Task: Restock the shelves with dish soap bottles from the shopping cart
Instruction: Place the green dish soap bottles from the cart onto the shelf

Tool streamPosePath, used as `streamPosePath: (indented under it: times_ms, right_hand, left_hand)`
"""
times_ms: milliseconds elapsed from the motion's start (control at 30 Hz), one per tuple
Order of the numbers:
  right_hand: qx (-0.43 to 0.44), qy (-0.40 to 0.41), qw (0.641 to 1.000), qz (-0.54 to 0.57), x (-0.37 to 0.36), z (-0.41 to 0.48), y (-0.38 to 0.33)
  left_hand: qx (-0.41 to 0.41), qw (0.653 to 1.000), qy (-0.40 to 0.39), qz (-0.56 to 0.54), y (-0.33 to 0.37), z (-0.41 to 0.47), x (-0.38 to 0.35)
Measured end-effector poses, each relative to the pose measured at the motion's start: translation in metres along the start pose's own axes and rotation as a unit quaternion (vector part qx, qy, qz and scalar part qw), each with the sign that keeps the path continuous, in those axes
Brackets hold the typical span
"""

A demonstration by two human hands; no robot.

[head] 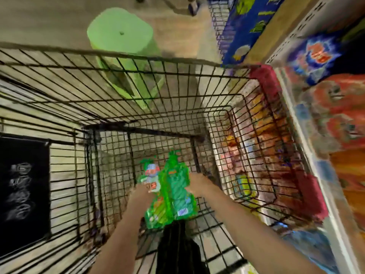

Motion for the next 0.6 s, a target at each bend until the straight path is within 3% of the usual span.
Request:
streamPosePath:
  times_ms: [133,200,333,433,600]
  right_hand:
    - [-0.006,0.015,0.999,0.049,-0.015,0.036,0.014]
    - [-0.001,0.022,0.995,0.094,-0.022,0.046,0.016]
    - [-0.010,0.042,0.967,0.251,-0.029,0.060,0.022]
    - [-0.022,0.031,0.933,0.358,-0.032,0.065,0.027]
    - [-0.048,0.013,0.911,0.410,-0.027,0.067,0.027]
  left_hand:
    - [0.051,0.993,-0.045,-0.093,-0.011,0.022,-0.013]
    - [0.083,0.973,-0.038,-0.211,-0.020,0.034,-0.017]
    - [0.064,0.952,-0.071,-0.290,-0.029,0.054,-0.026]
    - [0.049,0.951,-0.083,-0.293,-0.034,0.061,-0.029]
    - [0.035,0.949,-0.108,-0.293,-0.037,0.069,-0.031]
Point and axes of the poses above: each hand's wrist, its own z-axis towards the middle knuckle, its own x-axis out of the back of the hand, y = z × x, the point moved 3 cm from there along z, towards the middle knuckle, and after that the axes turned 15 degrees about z, right-handed, at the moved point
